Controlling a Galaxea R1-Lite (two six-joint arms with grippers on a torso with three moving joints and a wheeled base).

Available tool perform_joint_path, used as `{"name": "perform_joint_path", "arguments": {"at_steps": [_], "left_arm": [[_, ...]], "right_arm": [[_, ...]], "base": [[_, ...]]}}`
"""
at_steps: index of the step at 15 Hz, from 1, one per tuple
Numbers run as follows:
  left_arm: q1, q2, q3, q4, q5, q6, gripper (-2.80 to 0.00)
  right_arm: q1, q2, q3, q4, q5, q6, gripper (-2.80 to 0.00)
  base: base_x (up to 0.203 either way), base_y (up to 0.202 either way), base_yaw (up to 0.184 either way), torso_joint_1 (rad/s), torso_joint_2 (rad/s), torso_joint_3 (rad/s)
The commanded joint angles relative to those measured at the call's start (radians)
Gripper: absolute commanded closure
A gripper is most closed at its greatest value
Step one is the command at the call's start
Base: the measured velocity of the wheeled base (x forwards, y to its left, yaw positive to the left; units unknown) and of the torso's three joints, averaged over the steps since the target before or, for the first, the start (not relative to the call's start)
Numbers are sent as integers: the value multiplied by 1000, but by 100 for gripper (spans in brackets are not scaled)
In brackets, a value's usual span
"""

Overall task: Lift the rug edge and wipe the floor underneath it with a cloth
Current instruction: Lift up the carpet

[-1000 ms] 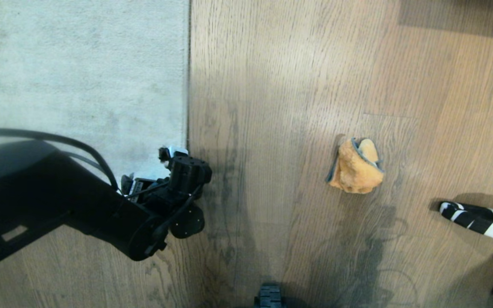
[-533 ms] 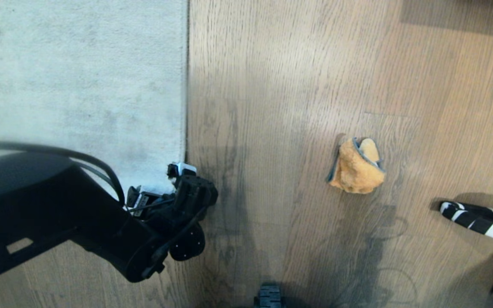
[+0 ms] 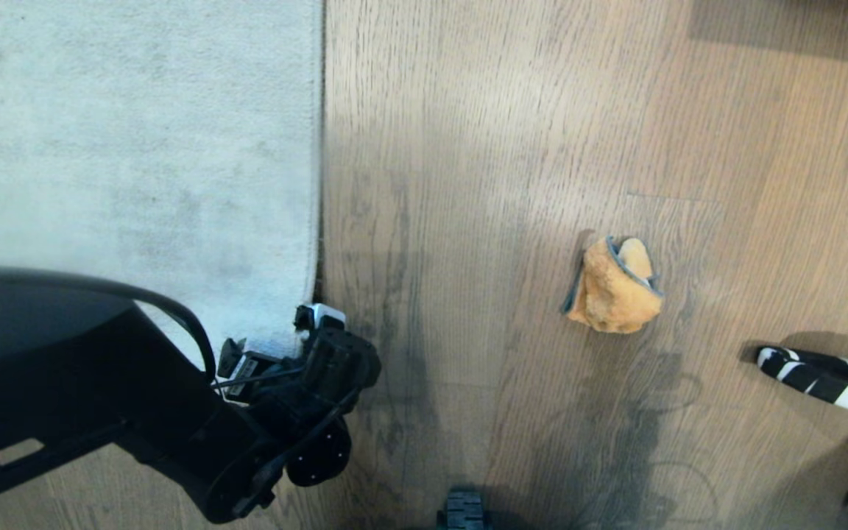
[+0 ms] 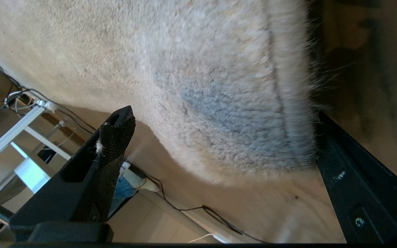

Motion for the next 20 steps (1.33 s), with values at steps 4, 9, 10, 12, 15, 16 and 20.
{"name": "perform_joint_path", "arguments": {"at_steps": [4,9,10,12,15,16,20], "left_arm": [[52,0,27,-2,20,3,-280],[82,14,16,-4,22,25,-280],[81,14,14,-4,22,32,-280],[82,6,13,-4,22,63,-280],[81,3,7,-4,22,84,-280],[76,5,1,-4,21,84,-280],[69,8,-5,-4,20,100,-280]], "right_arm": [[0,0,0,-1,0,0,0],[0,0,0,-1,0,0,0],[0,0,0,-1,0,0,0],[0,0,0,-2,0,0,0],[0,0,0,-1,0,0,0],[0,0,0,-1,0,0,0],[0,0,0,-1,0,0,0]], "base": [[0,0,0,0,0,0],[0,0,0,0,0,0],[0,0,0,0,0,0],[0,0,0,0,0,0],[0,0,0,0,0,0],[0,0,0,0,0,0],[0,0,0,0,0,0]]}}
